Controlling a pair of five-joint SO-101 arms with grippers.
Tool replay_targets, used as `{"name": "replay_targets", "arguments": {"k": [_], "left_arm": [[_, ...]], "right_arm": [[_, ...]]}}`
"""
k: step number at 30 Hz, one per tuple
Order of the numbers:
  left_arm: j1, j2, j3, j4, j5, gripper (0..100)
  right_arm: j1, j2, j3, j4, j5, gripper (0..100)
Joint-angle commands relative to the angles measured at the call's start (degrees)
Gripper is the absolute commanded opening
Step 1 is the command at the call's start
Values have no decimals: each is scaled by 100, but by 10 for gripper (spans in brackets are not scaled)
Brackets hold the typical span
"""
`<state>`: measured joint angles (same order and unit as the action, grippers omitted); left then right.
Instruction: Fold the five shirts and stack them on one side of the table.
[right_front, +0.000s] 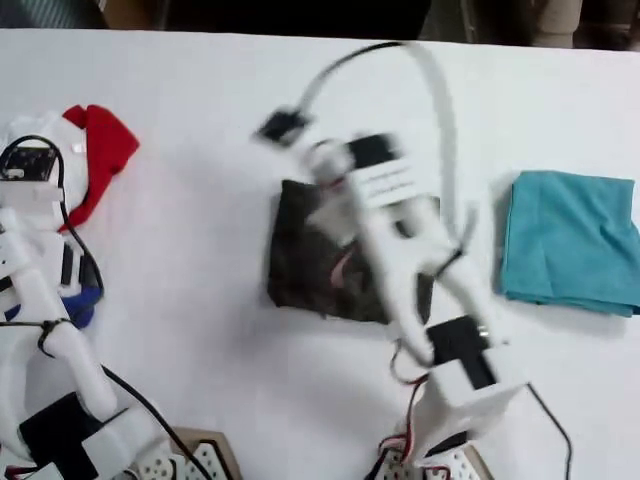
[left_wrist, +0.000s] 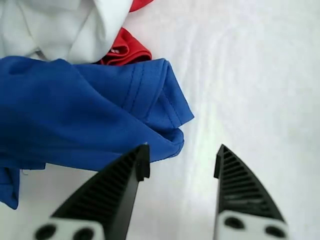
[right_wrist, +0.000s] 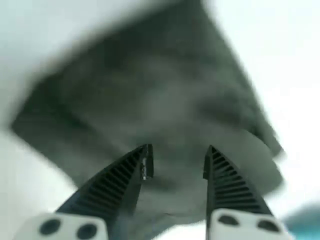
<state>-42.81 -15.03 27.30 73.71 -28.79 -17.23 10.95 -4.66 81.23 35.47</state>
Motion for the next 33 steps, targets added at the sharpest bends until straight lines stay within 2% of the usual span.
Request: {"name": "replay_targets", "arguments": {"k": [1, 7, 16, 19, 24, 33], "left_arm": [[-18, -281, 13, -123, -26, 230], [-18, -281, 13, -229, -18, 230], [-18, -273, 84, -255, -44, 230], [-18, -273, 365, -501, -53, 230], [-18, -281, 734, -800, -53, 231], [237, -281, 725, -774, -44, 230]], "right_arm": [[1033, 57, -211, -382, -273, 173], [1270, 945, -325, -576, -448, 173], [1420, 1771, -1600, -532, -431, 173], [1534, 1877, -2022, -365, -440, 173], [1692, 2114, -2066, -92, -422, 173], [1798, 2448, -2084, -4, -422, 168]]}}
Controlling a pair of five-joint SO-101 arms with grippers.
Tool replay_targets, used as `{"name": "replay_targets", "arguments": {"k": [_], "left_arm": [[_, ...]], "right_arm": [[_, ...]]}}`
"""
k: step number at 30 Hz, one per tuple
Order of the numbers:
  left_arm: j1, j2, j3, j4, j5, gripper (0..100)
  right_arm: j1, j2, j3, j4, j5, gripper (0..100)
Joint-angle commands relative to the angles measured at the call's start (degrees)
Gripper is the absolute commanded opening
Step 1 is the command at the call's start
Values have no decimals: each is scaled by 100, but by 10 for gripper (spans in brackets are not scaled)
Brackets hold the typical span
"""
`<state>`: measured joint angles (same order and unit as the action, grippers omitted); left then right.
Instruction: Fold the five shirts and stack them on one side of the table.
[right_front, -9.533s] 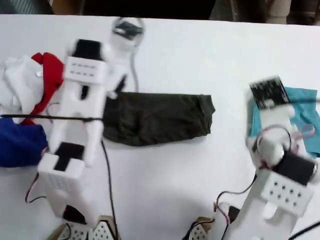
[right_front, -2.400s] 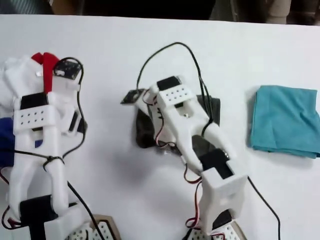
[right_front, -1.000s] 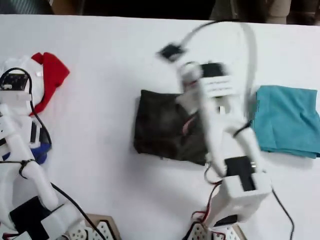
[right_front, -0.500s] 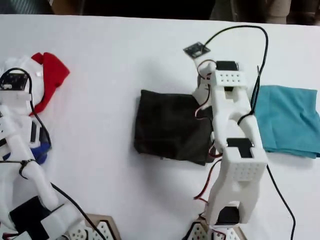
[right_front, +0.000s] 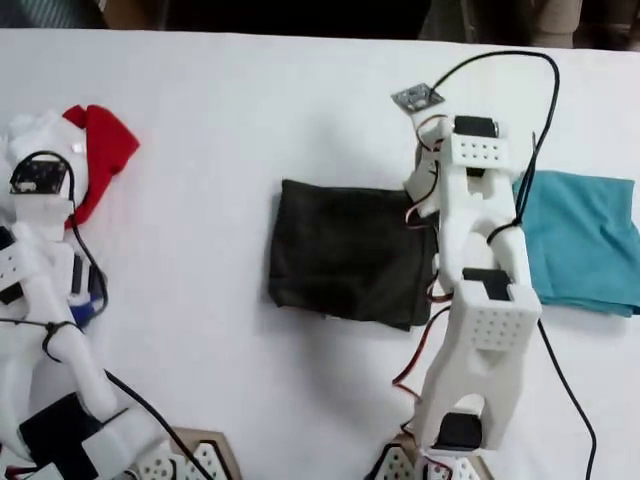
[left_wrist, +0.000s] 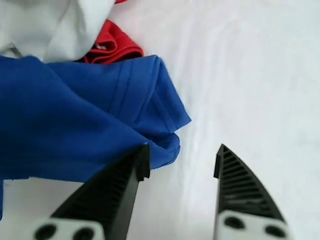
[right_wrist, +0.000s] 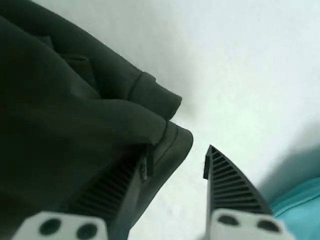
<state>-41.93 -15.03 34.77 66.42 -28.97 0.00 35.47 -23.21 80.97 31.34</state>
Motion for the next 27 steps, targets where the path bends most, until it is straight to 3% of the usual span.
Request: {"name": "replay_targets", "arguments": {"k": [1, 5, 19, 27], "left_arm": [[167, -281, -22, -35, -9, 230], [167, -281, -31, -62, 0, 230], [176, -281, -31, -70, -9, 230], [176, -290, -31, -70, -18, 230]], "right_arm": [[66, 22, -229, 22, -9, 149], [57, 22, -237, -57, -9, 12], [-57, 57, -1960, 708, -9, 20], [-268, 409, -2127, 374, 0, 20]]}}
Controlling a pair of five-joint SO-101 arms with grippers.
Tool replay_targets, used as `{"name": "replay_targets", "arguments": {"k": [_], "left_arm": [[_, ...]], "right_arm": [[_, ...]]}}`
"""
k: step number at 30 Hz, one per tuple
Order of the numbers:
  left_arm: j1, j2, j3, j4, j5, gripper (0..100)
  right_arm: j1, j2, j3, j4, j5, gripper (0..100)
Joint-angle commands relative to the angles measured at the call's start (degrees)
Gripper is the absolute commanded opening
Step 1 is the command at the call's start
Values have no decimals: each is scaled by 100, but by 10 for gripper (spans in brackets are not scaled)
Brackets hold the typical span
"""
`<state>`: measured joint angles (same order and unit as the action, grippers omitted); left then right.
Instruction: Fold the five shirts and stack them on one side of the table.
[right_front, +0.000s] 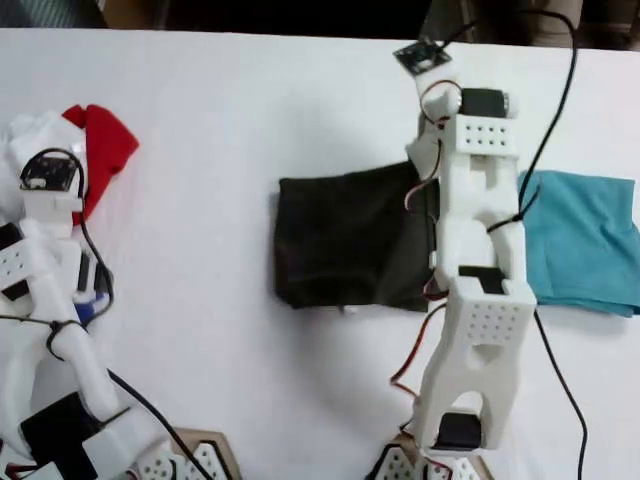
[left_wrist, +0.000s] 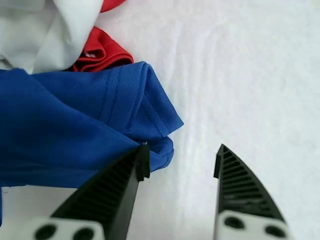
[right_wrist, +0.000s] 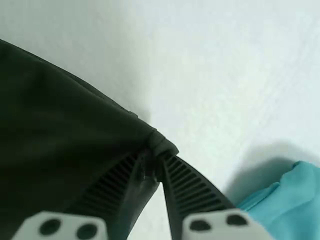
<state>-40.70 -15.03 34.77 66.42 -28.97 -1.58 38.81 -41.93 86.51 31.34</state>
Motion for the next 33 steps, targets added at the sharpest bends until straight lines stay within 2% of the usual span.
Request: {"name": "replay_targets", "arguments": {"k": [1, 8, 13, 15, 20, 24, 27, 33], "left_arm": [[53, -299, -31, -62, -18, 230], [53, -308, -31, -18, -26, 232], [53, -299, -31, -18, -26, 232], [53, -299, -31, -18, -26, 232], [105, -308, -31, 97, 9, 232], [870, -290, -4, 580, 193, 232], [1486, -299, 13, 879, 422, 231], [1705, -299, 13, 914, 598, 230]], "right_arm": [[-119, 189, -255, -242, 0, 20], [-154, 453, -352, -338, 0, 39], [-136, 207, -1108, 136, 0, 226], [-180, 136, -1433, 321, 0, 271], [-681, 180, -1793, 523, 0, 242], [-1218, 549, -1697, 462, 0, 231], [-1341, 1033, -1732, 374, 9, 231], [-1429, 1815, -1732, 435, 1257, 231]]}}
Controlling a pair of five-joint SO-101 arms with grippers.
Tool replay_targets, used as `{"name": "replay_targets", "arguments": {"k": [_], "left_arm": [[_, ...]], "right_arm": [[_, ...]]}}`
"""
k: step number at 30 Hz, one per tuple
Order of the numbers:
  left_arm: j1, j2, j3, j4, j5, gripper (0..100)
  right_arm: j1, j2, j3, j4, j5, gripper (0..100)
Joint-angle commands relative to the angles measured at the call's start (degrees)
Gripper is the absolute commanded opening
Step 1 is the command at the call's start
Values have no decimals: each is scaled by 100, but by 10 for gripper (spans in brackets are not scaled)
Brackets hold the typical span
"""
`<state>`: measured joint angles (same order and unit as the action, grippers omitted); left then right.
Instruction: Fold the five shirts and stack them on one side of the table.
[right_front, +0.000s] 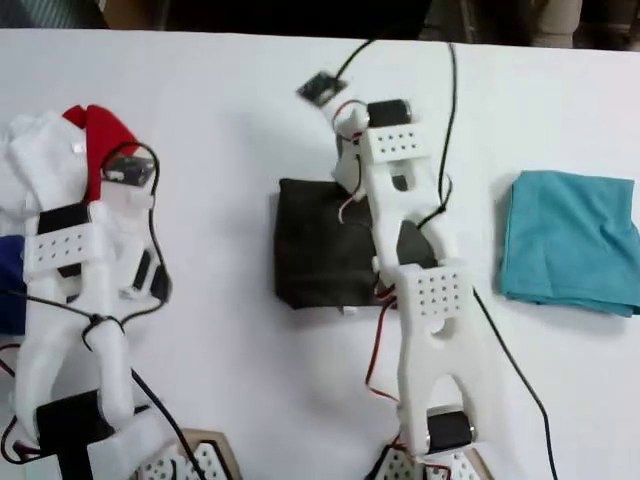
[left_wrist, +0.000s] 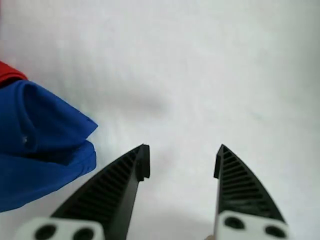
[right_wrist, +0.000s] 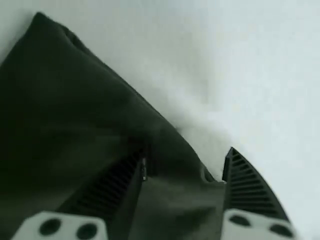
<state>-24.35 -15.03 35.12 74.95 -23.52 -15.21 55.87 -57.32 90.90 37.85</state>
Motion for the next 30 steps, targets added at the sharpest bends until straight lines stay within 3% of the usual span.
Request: {"name": "replay_targets", "arguments": {"k": [1, 4, 13, 16, 24, 30], "left_arm": [[70, -290, -22, 62, 53, 230], [70, -290, -22, 149, 53, 230], [70, -290, -22, 185, 62, 230], [70, -290, -22, 176, 62, 230], [70, -290, -57, 141, 62, 230], [70, -290, -66, 141, 70, 230]], "right_arm": [[-48, 224, -193, 13, 905, 231], [13, 549, -193, 22, 1451, 231], [57, 338, -1451, 391, 1565, 233], [-66, 479, -1319, 637, 1925, 234], [-277, 971, -1046, 637, 1969, 328], [-330, 1314, -1055, 673, 2145, 330]]}}
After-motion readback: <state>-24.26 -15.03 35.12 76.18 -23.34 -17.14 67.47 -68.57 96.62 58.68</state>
